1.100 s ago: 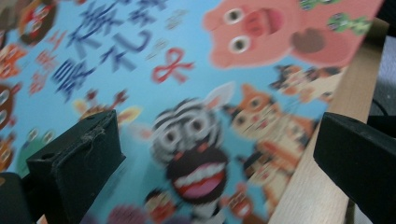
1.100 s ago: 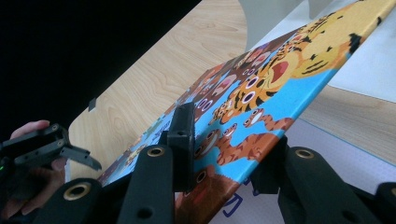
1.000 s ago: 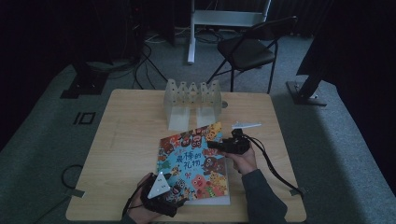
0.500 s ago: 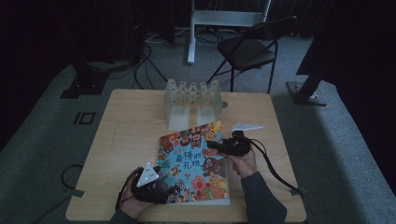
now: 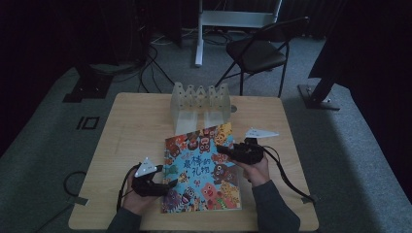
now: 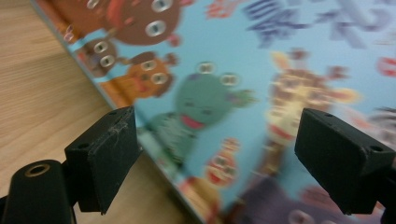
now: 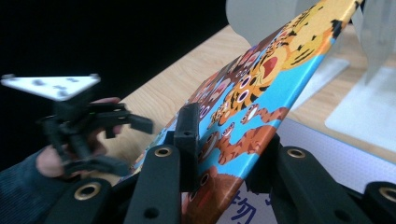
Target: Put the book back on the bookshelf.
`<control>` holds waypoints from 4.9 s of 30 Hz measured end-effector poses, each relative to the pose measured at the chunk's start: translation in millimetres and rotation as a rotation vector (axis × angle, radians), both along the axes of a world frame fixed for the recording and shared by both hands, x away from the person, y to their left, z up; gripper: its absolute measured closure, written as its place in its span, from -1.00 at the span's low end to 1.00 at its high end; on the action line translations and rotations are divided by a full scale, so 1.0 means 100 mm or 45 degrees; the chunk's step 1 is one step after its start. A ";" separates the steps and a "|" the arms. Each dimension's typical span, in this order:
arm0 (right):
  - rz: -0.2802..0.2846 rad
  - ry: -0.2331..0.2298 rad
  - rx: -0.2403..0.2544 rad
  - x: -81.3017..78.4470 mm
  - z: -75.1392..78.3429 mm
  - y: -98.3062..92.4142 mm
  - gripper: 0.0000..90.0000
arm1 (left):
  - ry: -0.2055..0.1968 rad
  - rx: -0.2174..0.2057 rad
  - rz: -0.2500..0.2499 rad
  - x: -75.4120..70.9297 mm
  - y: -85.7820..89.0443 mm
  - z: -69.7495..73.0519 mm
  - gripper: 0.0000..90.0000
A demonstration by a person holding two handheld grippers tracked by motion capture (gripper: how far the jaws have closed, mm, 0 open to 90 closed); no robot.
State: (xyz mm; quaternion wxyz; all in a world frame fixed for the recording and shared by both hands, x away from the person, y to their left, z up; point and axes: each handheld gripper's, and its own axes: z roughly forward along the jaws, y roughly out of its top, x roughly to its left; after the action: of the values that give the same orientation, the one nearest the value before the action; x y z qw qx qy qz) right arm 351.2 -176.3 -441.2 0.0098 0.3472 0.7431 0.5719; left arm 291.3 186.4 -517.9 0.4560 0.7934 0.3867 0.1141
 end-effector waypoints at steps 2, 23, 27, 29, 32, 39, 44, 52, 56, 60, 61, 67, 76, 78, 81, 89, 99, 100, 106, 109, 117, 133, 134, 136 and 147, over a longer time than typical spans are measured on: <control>0.024 -0.031 0.010 -0.02 0.06 0.00 0.61 | 0.037 -0.028 -0.001 0.08 0.02 0.00 -0.90; 0.096 -0.101 0.162 -0.09 0.15 -0.09 0.65 | 0.262 -0.342 -0.296 0.52 0.00 -0.08 -1.00; 0.114 -0.105 0.180 -0.09 0.17 -0.10 0.65 | 0.287 -0.386 -0.359 0.60 -0.10 -0.05 -1.00; 0.110 -0.106 0.177 -0.09 0.17 -0.11 0.65 | 0.283 -0.383 -0.356 0.60 -0.10 -0.05 -1.00; 0.102 -0.107 0.151 -0.08 0.16 -0.12 0.65 | 0.259 -0.372 -0.342 0.58 -0.10 -0.05 -1.00; 0.099 -0.105 0.112 -0.06 0.16 -0.12 0.65 | 0.270 -0.351 -0.327 0.57 -0.10 -0.03 -0.98; 0.099 -0.117 0.092 -0.06 0.15 -0.15 0.65 | 0.254 -0.352 -0.324 0.56 -0.07 -0.01 -0.88; 0.125 -0.104 0.093 -0.03 0.09 -0.22 0.66 | 0.187 -0.350 -0.308 0.52 -0.02 0.03 -0.66; 0.098 -0.159 0.019 -0.05 0.10 -0.23 0.53 | 0.172 -0.353 -0.304 0.51 -0.01 0.04 -0.61; 0.028 -0.171 -0.114 -0.07 0.12 -0.19 0.28 | 0.121 -0.321 -0.275 0.48 -0.01 0.07 -0.52; 0.004 -0.173 -0.158 -0.07 0.10 -0.17 0.22 | 0.110 -0.326 -0.271 0.48 0.01 0.08 -0.47; -0.034 -0.157 -0.193 -0.06 0.05 -0.15 0.11 | 0.029 -0.306 -0.251 0.42 0.05 0.17 -0.26; -0.070 -0.226 -0.235 -0.08 0.14 -0.10 0.03 | -0.114 -0.239 -0.190 0.35 0.06 0.39 -0.09; -0.084 -0.226 -0.252 -0.06 0.13 -0.09 -0.03 | -0.155 -0.223 -0.178 0.32 0.06 0.44 -0.03; -0.103 -0.233 -0.289 -0.05 0.11 -0.07 -0.08 | -0.209 -0.212 -0.176 0.28 0.08 0.52 0.11; -0.110 -0.276 -0.293 -0.10 0.09 -0.05 -0.18 | -0.263 -0.217 -0.204 0.22 0.09 0.52 0.15; -0.161 -0.328 -0.357 -0.24 0.07 -0.02 -0.32 | -0.321 -0.175 -0.237 0.17 0.08 0.57 0.15; -0.172 -0.334 -0.362 -0.26 0.07 -0.01 -0.33 | -0.326 -0.174 -0.240 0.16 0.08 0.57 0.15; -0.222 -0.355 -0.376 -0.37 0.07 0.01 -0.36 | -0.343 -0.162 -0.249 0.14 0.07 0.58 0.15; -0.242 -0.355 -0.384 -0.40 0.06 0.01 -0.37 | -0.351 -0.153 -0.251 0.13 0.06 0.59 0.15; -0.295 -0.295 -0.411 -0.43 -0.12 -0.09 -0.38 | -0.378 -0.138 -0.262 0.10 0.09 0.59 0.26; -0.238 -0.206 -0.441 -0.33 -0.51 -0.15 -0.39 | -0.400 -0.187 -0.301 0.07 0.07 0.66 0.33; -0.228 -0.198 -0.436 -0.32 -0.55 -0.16 -0.39 | -0.400 -0.193 -0.300 0.07 0.07 0.66 0.33; -0.215 -0.174 -0.421 -0.30 -0.60 -0.18 -0.39 | -0.403 -0.200 -0.304 0.07 0.06 0.67 0.33; -0.187 -0.155 -0.374 -0.26 -0.67 -0.25 -0.39 | -0.427 -0.155 -0.329 0.04 0.05 0.71 0.37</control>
State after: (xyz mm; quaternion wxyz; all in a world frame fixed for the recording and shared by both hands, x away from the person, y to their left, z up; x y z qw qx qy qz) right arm 325.3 -200.8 -508.0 0.1470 0.3601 0.7895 0.4748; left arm 295.1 191.6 -446.7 0.5718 0.7773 0.2066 0.1616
